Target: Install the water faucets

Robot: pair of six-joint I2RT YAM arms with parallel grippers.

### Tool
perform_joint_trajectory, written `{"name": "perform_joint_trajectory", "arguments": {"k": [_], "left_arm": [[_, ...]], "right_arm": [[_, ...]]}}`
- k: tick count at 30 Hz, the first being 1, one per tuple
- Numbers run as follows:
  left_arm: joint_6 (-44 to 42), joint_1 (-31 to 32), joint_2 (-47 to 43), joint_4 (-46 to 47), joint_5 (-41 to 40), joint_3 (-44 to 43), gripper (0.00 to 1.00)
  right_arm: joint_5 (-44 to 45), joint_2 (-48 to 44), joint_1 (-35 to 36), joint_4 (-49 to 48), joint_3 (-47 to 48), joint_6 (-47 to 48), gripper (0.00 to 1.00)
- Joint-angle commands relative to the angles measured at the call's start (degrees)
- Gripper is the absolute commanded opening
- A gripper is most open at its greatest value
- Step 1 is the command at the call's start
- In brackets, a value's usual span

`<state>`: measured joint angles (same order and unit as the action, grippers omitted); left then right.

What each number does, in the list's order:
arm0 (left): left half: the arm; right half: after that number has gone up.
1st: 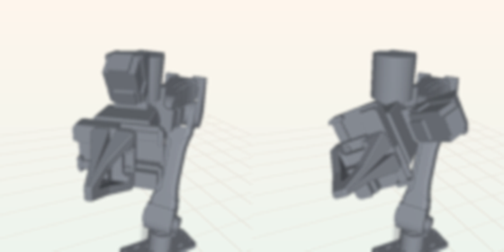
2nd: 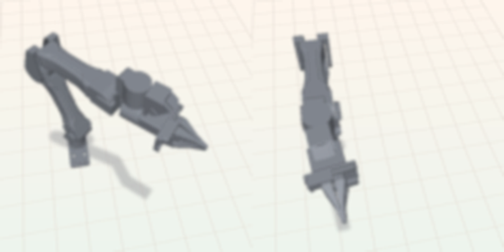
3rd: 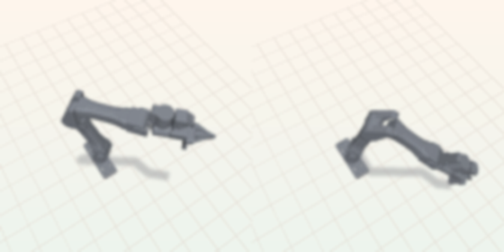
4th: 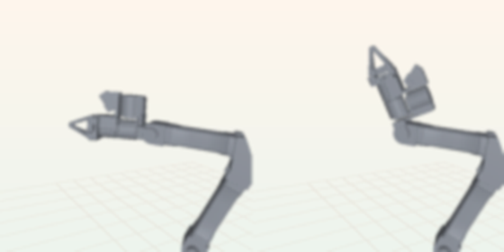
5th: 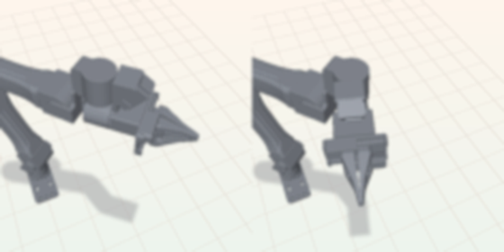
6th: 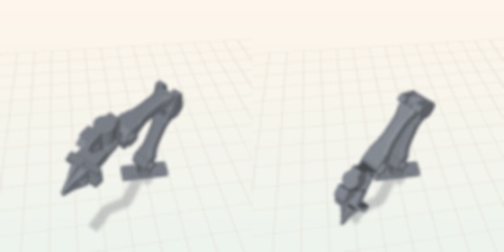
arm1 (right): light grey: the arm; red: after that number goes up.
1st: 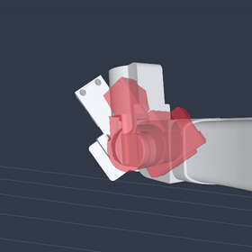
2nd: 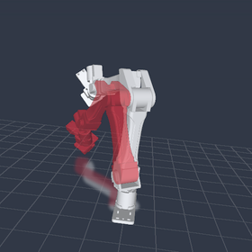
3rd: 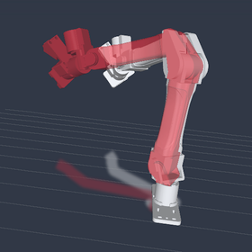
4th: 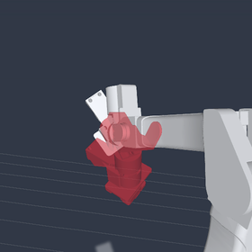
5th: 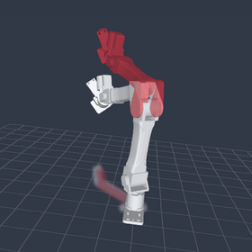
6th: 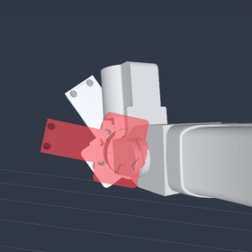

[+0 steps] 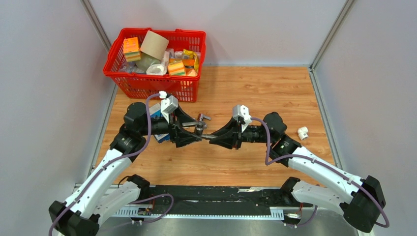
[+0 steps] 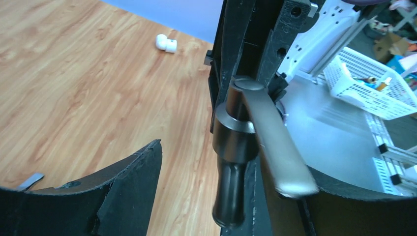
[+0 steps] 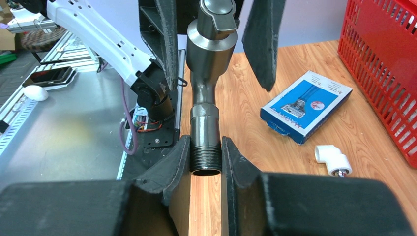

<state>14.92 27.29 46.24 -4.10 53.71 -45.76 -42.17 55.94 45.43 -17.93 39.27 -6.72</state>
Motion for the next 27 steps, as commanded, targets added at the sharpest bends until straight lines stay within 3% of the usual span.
{"name": "perform_joint_trajectory", "arguments": {"k": [1,7,15,22,27], "left_arm": [[9.2,0.2,3.1,13.7,7.2,1.1,0.79],[11.5,1.5,3.6,18.5,6.5,2.9,0.77],[15.3,2.6,4.9,24.0,6.8,3.9,0.65],[15.1,3.1,5.4,23.6,6.8,4.4,0.63],[15.1,3.5,5.4,23.5,6.9,4.5,0.56]], "right_arm": [[-1.9,-0.5,-0.2,-5.9,2.5,-2.2,0.00],[-0.9,-0.9,-0.2,-6.4,2.0,-2.3,0.00],[-0.7,-0.4,-0.2,-7.0,1.7,-2.6,0.00],[-0.3,-0.3,-0.2,-7.3,1.9,-2.8,0.00],[-0.3,0.1,-0.2,-7.4,1.9,-2.9,0.00]]}}
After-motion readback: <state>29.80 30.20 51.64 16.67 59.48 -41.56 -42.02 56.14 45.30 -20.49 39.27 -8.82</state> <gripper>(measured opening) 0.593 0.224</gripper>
